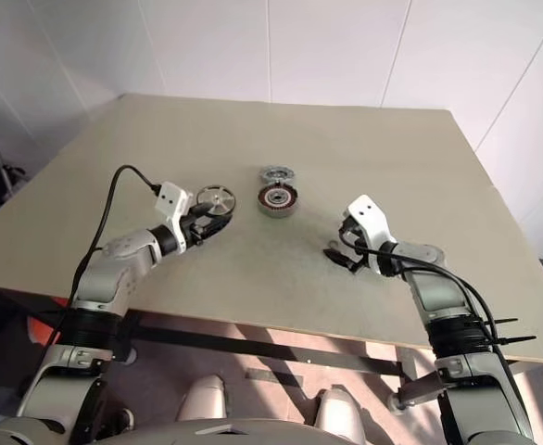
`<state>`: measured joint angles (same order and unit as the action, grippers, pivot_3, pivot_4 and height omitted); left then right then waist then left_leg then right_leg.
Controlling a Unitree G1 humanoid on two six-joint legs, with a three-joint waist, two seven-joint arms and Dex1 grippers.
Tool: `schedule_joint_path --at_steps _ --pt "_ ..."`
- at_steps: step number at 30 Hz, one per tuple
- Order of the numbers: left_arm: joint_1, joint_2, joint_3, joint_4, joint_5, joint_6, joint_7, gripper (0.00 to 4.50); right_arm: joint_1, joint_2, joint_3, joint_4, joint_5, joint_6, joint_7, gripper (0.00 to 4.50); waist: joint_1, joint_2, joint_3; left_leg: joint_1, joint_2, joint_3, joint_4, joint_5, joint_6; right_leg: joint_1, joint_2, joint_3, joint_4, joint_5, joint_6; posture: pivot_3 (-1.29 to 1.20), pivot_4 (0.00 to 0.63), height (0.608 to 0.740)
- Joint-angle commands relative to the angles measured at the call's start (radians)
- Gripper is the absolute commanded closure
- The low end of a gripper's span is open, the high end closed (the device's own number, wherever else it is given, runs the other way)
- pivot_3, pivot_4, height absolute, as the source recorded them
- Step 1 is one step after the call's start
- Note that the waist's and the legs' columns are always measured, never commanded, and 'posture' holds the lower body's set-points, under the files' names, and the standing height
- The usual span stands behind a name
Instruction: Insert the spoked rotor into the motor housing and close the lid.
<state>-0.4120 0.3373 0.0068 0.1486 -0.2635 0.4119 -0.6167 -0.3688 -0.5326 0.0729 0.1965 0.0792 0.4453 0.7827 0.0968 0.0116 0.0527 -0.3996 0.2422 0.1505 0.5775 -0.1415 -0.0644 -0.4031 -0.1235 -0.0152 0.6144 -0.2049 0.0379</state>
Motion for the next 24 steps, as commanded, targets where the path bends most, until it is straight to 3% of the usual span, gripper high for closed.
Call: schedule_joint_path --at_steps 1,3,13,24 --pt "-0.008 0.008 0.013 -0.036 -0.002 -0.016 0.005 1.31 -0.018 -0.003 0.004 0.026 -0.003 -0.015 0.000 0.19 0.000 0.000 0.000 0.000 0.000 0.000 0.000 0.000 0.000 0.000 0.000 0.000 0.000 0.000 0.000 0.00 0.000 0.740" --pt "-0.008 0.008 0.013 -0.036 -0.001 -0.017 0.007 1.30 -0.021 -0.005 0.005 0.039 -0.006 -0.019 -0.002 0.57 0.000 0.000 0.000 0.001 0.000 0.000 0.000 0.000 0.000 0.001 0.000 0.000 0.000 0.000 0.000 0.00 0.000 0.740" --pt "-0.011 0.012 0.008 -0.036 0.002 -0.017 0.009 1.30 -0.019 -0.006 0.009 0.038 -0.002 -0.013 -0.007 3.94 0.002 0.000 0.000 0.004 -0.001 0.000 0.000 0.000 0.000 0.005 0.000 0.001 0.000 0.000 0.000 0.00 0.000 0.740" --pt "-0.010 0.010 0.002 -0.036 0.004 -0.014 0.009 1.30 -0.082 -0.018 -0.045 0.017 0.024 -0.002 -0.034 3.94 0.000 0.000 0.000 0.004 -0.001 0.000 0.000 0.000 0.000 0.004 0.000 0.001 0.000 0.000 0.000 0.00 0.000 0.740"
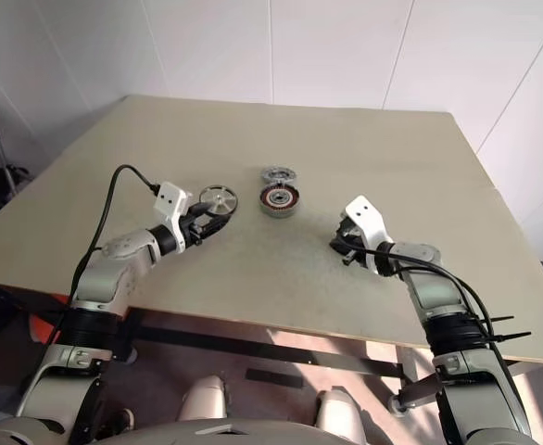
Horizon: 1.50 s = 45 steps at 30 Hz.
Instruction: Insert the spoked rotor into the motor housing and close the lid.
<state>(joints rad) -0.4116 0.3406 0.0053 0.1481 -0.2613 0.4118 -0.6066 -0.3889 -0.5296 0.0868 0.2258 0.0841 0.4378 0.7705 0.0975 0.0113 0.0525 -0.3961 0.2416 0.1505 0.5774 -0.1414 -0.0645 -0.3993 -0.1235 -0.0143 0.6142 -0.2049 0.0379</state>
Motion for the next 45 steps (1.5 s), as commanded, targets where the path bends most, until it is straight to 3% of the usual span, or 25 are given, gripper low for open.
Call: schedule_joint_path --at_steps 1,7,14,21,27,31,34,39,45 --pt "-0.011 0.006 0.002 -0.035 0.002 -0.013 0.000 1.30 -0.073 -0.029 -0.064 -0.004 0.016 0.004 -0.025 3.94 -0.001 0.000 0.000 0.000 0.000 0.000 0.000 0.000 0.000 -0.001 0.000 0.000 0.000 0.000 0.000 0.00 0.000 0.740" --pt "-0.012 0.005 -0.001 -0.029 0.004 -0.015 0.001 1.30 -0.131 -0.071 -0.066 0.132 -0.028 -0.044 -0.062 3.94 0.000 0.000 0.000 -0.002 0.000 0.000 0.000 0.000 0.000 -0.002 0.000 0.000 -0.001 0.000 0.000 0.00 0.000 0.740" --pt "-0.010 0.005 0.000 -0.031 0.004 -0.015 0.005 1.30 -0.163 -0.034 -0.048 0.269 -0.048 -0.063 -0.091 3.94 -0.003 0.000 0.000 -0.004 0.000 0.000 -0.001 0.000 0.001 -0.003 0.000 0.000 -0.002 0.000 0.000 0.00 0.000 0.740" --pt "-0.004 0.011 0.003 -0.036 0.004 -0.012 0.006 1.30 -0.173 -0.033 -0.063 0.216 -0.023 -0.105 -0.060 1.57 -0.004 0.000 0.000 -0.002 0.000 0.001 0.000 0.000 0.000 -0.002 0.000 0.000 0.000 0.000 -0.001 0.00 0.000 0.740" --pt "-0.007 0.016 -0.001 -0.030 0.004 -0.010 -0.001 1.30 -0.168 -0.053 -0.029 -0.009 0.009 -0.157 0.084 1.57 -0.001 0.001 0.000 -0.004 0.000 0.001 0.000 -0.001 0.001 -0.005 0.000 0.000 -0.001 0.000 -0.001 0.00 0.000 0.740" --pt "-0.026 0.019 -0.005 -0.015 0.007 -0.011 -0.009 1.30 -0.244 -0.055 0.047 0.005 -0.015 -0.214 0.197 1.57 -0.001 0.001 0.000 -0.005 0.000 0.001 0.000 -0.001 0.002 -0.004 0.000 -0.001 -0.001 0.000 -0.001 0.00 0.000 0.740" --pt "-0.036 0.017 -0.010 -0.007 0.010 -0.013 -0.011 1.30 -0.344 -0.029 0.125 0.150 -0.078 -0.306 0.236 1.57 -0.003 0.001 0.000 -0.004 0.001 0.000 0.001 -0.001 0.001 -0.004 0.000 0.000 0.000 0.000 -0.001 0.00 0.000 0.740" --pt "-0.010 0.014 -0.007 -0.032 0.015 -0.009 0.003 1.30 -0.574 0.096 0.169 0.557 -0.174 -0.442 0.145 1.57 -0.008 0.001 0.000 -0.005 0.001 0.001 0.002 0.000 0.001 -0.007 0.000 0.000 0.005 0.001 -0.001 0.00 0.000 0.740" --pt "0.057 0.025 0.020 -0.107 0.005 0.013 0.033 1.30 -0.656 0.187 0.221 0.791 -0.253 -0.582 0.151 1.57 -0.002 0.000 0.000 -0.009 0.001 0.000 0.002 -0.001 0.002 -0.009 0.000 -0.002 0.002 0.000 -0.003 0.00 0.000 0.740"
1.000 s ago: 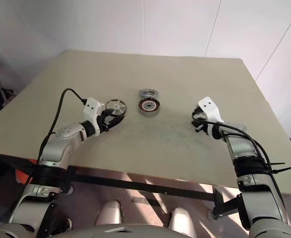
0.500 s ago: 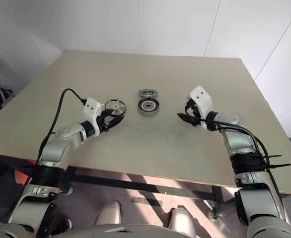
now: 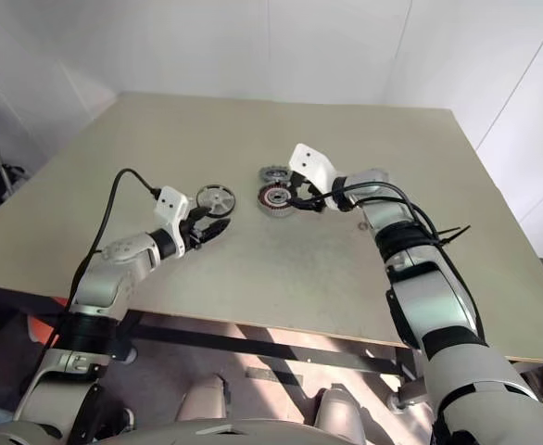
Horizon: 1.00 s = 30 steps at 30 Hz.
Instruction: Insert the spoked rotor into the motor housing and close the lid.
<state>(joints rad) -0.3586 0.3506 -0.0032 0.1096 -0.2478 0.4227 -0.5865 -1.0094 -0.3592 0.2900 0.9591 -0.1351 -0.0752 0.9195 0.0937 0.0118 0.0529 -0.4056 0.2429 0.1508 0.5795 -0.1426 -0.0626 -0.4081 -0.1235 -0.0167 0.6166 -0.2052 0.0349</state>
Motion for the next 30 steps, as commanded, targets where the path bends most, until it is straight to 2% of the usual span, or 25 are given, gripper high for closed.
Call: schedule_joint_path --at_steps 1,8,14,25,28,30 --pt "0.009 0.017 0.031 -0.077 -0.009 0.005 0.016 1.30 -0.038 0.023 0.022 0.076 -0.043 -0.085 0.006 1.57 0.002 0.000 0.000 -0.001 0.000 0.000 0.000 0.000 0.000 0.000 0.000 -0.001 -0.001 0.000 0.000 0.00 0.000 0.740" --pt "0.028 0.021 0.041 -0.105 -0.014 0.019 0.033 1.30 -0.074 0.061 0.026 0.163 -0.081 -0.140 0.004 1.57 -0.002 0.000 0.000 0.001 0.001 0.000 0.000 0.000 0.000 0.000 0.000 -0.001 0.001 0.000 0.000 0.00 0.000 0.740" --pt "0.014 0.020 0.038 -0.096 -0.010 0.022 0.032 1.30 -0.108 0.109 0.018 0.247 -0.108 -0.116 -0.085 1.57 -0.009 0.000 0.000 0.002 0.002 0.000 0.000 0.000 -0.001 0.000 0.000 -0.001 0.004 0.000 0.000 0.00 0.000 0.740" --pt "0.000 0.026 0.043 -0.085 -0.012 0.024 0.027 1.30 -0.100 0.150 -0.021 0.283 -0.098 -0.048 -0.100 1.57 -0.015 0.001 0.000 0.002 0.002 0.000 0.001 0.000 -0.001 0.000 0.000 -0.001 0.004 0.000 -0.001 0.00 0.000 0.740" --pt "0.000 0.027 0.044 -0.084 -0.011 0.023 0.027 1.30 -0.088 0.151 -0.019 0.278 -0.100 -0.048 -0.069 2.19 -0.015 0.001 0.000 0.002 0.002 0.000 0.001 0.000 -0.001 0.000 0.000 -0.001 0.005 0.000 -0.001 0.00 0.000 0.740" --pt "0.000 0.027 0.045 -0.083 -0.011 0.023 0.028 1.30 -0.084 0.150 -0.018 0.274 -0.104 -0.050 -0.063 2.84 -0.015 0.000 0.000 0.003 0.002 0.000 0.001 0.000 -0.001 0.001 0.000 -0.001 0.005 0.000 -0.001 0.00 0.000 0.740"
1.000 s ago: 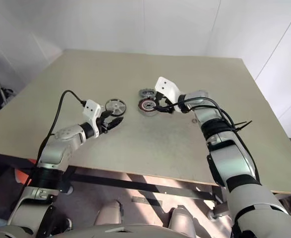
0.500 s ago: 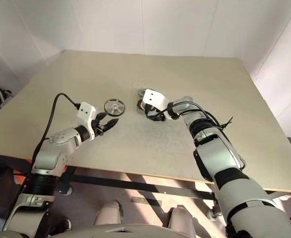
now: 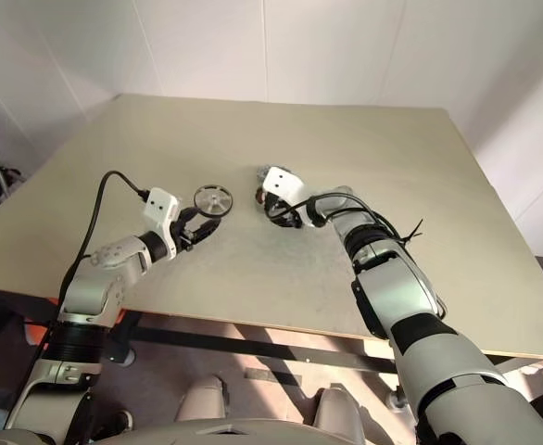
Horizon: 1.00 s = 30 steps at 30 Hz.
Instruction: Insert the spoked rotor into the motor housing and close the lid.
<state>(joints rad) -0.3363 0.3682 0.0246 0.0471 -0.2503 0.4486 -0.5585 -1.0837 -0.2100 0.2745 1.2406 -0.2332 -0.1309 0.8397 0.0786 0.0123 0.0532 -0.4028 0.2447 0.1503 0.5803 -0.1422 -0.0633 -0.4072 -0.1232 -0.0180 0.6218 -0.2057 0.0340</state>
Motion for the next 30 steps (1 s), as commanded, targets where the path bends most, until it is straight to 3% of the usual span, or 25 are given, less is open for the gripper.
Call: schedule_joint_path --at_steps 1,5,21,25,30 --pt "-0.023 0.010 0.017 -0.020 -0.008 -0.003 0.001 1.30 -0.009 0.001 -0.002 -0.007 -0.008 0.007 0.013 3.17 0.000 0.000 0.000 0.000 0.000 0.000 0.000 0.000 0.000 0.000 0.000 0.000 0.000 0.000 0.000 0.00 0.000 0.740" --pt "-0.023 0.012 0.019 -0.018 -0.008 -0.003 0.001 1.30 -0.006 0.002 0.003 -0.005 -0.021 0.008 0.000 4.49 -0.001 0.000 0.000 0.000 0.000 0.000 0.000 0.000 0.000 0.000 0.000 0.000 0.000 0.000 0.000 0.00 0.000 0.740" --pt "-0.017 0.010 0.018 -0.020 -0.004 0.003 0.007 1.30 -0.008 -0.033 -0.026 -0.111 0.008 0.009 0.040 4.49 0.000 0.000 0.000 -0.001 0.000 0.000 0.000 0.000 0.000 0.000 0.000 -0.001 -0.002 0.000 -0.001 0.00 0.000 0.740" --pt "-0.014 0.008 0.015 -0.020 -0.003 0.005 0.007 1.30 0.019 -0.083 -0.048 -0.257 0.043 0.062 0.086 4.49 0.002 0.000 0.000 -0.002 0.000 0.000 0.000 0.000 0.000 -0.001 0.000 -0.001 -0.002 0.000 -0.001 0.00 0.000 0.740" --pt "-0.020 0.005 0.013 -0.010 -0.002 0.004 0.007 1.30 0.146 -0.176 -0.067 -0.608 0.091 0.210 0.185 4.49 0.014 0.000 0.000 -0.002 0.000 0.000 0.000 0.000 0.000 -0.001 0.000 -0.001 -0.003 0.000 -0.001 0.00 0.000 0.740"
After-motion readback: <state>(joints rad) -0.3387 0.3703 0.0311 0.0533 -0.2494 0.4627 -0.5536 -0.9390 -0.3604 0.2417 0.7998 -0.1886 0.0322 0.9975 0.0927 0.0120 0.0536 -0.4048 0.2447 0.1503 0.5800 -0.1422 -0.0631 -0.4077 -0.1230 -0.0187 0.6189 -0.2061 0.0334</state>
